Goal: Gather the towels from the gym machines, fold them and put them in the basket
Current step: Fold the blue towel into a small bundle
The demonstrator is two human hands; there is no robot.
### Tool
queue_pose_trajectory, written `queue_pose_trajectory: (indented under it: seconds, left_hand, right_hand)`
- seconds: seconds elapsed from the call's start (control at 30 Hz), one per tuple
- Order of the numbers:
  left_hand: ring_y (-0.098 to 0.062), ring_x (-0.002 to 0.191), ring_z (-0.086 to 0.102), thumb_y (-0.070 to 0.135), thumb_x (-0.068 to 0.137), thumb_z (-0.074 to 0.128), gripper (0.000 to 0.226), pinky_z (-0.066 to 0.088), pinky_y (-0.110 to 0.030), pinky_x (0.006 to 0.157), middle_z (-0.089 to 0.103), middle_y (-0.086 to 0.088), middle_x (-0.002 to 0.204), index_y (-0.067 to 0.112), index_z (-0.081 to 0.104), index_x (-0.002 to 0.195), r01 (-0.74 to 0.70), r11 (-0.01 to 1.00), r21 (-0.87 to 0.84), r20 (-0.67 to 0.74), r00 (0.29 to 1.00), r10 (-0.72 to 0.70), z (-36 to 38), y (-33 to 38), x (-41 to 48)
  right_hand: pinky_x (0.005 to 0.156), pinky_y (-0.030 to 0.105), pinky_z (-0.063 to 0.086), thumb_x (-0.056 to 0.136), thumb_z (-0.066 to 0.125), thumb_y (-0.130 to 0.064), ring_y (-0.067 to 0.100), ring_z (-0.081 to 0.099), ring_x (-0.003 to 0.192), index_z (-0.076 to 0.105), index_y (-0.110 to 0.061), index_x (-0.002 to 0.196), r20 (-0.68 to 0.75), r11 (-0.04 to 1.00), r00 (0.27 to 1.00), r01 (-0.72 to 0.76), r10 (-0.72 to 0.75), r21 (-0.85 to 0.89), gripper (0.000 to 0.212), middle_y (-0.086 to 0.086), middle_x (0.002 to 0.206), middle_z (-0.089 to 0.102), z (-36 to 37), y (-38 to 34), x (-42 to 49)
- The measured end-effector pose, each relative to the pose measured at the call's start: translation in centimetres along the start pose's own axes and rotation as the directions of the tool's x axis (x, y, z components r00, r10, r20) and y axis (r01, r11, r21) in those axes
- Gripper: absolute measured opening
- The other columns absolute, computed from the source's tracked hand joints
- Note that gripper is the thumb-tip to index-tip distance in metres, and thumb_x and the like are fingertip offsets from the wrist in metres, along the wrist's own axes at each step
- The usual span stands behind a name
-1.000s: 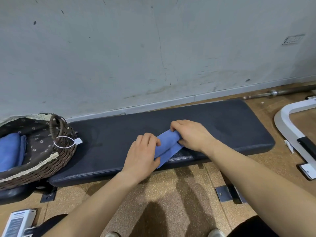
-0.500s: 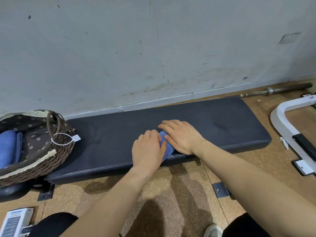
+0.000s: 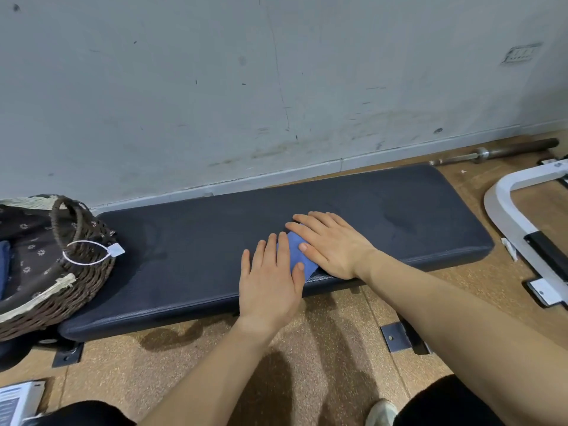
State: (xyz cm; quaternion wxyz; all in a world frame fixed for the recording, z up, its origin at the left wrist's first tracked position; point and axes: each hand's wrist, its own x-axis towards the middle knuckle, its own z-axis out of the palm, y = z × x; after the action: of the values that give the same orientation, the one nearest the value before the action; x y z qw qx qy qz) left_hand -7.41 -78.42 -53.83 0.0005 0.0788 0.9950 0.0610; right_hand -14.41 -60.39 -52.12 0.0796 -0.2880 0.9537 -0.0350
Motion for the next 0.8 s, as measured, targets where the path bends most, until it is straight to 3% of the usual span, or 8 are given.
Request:
queue_pose_trajectory:
  seconds: [0.13,0.23,0.3,0.4,0.47,0.57,0.67,0.8]
  left_hand:
    - [-0.023,0.142,0.033,0.056,0.099,0.026,0.066,0.015,-0.052,0.12,0.037,0.002,0.154,0.021,0.02,0.155,0.007,0.995,-0.096,0.1,0.995,0.003,-2.2,-0.4,0.5]
    - [-0.024,0.125,0.05,0.058,0.086,0.058,0.076,0.034,-0.046,0.112,0.05,0.0,0.139,0.024,0.03,0.147,0.1,0.979,-0.179,0.293,0.955,-0.044,-4.9,-1.4,2.3]
    - [-0.02,0.108,0.058,0.049,0.074,0.077,0.071,0.049,-0.039,0.094,0.058,0.002,0.125,0.024,0.046,0.132,0.205,0.926,-0.317,0.439,0.897,-0.048,-6.5,-2.5,4.0]
    - [-0.017,0.101,0.058,0.04,0.066,0.086,0.061,0.051,-0.036,0.088,0.06,0.005,0.117,0.028,0.056,0.118,0.187,0.91,-0.37,0.454,0.891,0.001,-7.8,-4.7,6.0]
    - [-0.018,0.105,0.057,0.042,0.069,0.085,0.065,0.05,-0.039,0.092,0.055,0.002,0.123,0.028,0.054,0.124,0.159,0.921,-0.357,0.448,0.894,0.019,-7.8,-6.0,6.7]
    - [-0.022,0.121,0.049,0.043,0.078,0.077,0.07,0.045,-0.043,0.101,0.047,0.002,0.134,0.028,0.044,0.137,0.031,0.956,-0.293,0.372,0.925,0.084,-6.8,-6.5,6.6]
    - [-0.02,0.128,0.047,0.031,0.086,0.06,0.058,0.031,-0.043,0.113,0.048,0.004,0.141,0.026,0.042,0.14,-0.12,0.961,-0.248,0.26,0.948,0.186,-5.9,-5.6,6.2]
    - [-0.014,0.146,0.027,0.036,0.102,0.032,0.05,0.004,-0.049,0.122,0.036,0.005,0.157,0.023,0.031,0.151,-0.066,0.964,-0.256,0.189,0.975,0.117,-3.5,-5.2,5.5]
  right_hand:
    - [0.119,0.042,0.02,0.104,0.021,-0.055,0.026,0.023,0.145,0.015,-0.03,0.158,0.087,0.999,0.996,-0.017,0.021,-0.042,0.06,-0.003,0.159,0.028,-2.3,-0.8,-0.1]
    - [0.103,0.041,0.036,0.095,0.047,-0.062,0.026,0.04,0.126,0.037,-0.025,0.147,0.166,0.997,0.984,-0.073,0.071,0.006,0.065,0.003,0.137,0.045,-4.4,-0.9,0.1]
    - [0.087,0.037,0.042,0.087,0.063,-0.06,0.024,0.051,0.108,0.053,-0.023,0.124,0.242,0.975,0.965,-0.146,0.102,0.168,0.053,0.001,0.114,0.049,-5.2,-1.1,0.4]
    - [0.075,0.032,0.042,0.082,0.073,-0.055,0.021,0.056,0.097,0.055,-0.021,0.111,0.25,0.878,0.951,-0.271,0.181,0.394,0.048,0.001,0.107,0.055,-5.1,-1.8,1.1]
    - [0.081,0.034,0.045,0.084,0.071,-0.054,0.022,0.056,0.106,0.054,-0.024,0.122,0.225,0.847,0.943,-0.322,0.246,0.423,0.051,0.001,0.115,0.054,-4.7,-2.7,1.3]
    - [0.104,0.043,0.037,0.092,0.056,-0.045,0.028,0.039,0.128,0.041,-0.027,0.146,0.057,0.947,0.968,-0.251,0.245,0.202,0.059,0.002,0.139,0.042,-3.5,-4.5,1.5]
    - [0.111,0.039,0.03,0.09,0.038,-0.033,0.024,0.037,0.136,0.041,-0.019,0.148,-0.08,0.975,0.98,-0.167,0.18,0.144,0.06,0.001,0.148,0.042,-1.9,-5.6,1.7]
    - [0.121,0.038,0.022,0.092,0.013,-0.042,0.02,0.032,0.145,0.032,-0.015,0.155,-0.11,0.967,0.974,-0.173,0.196,0.189,0.071,0.002,0.158,0.037,0.5,-4.7,1.4]
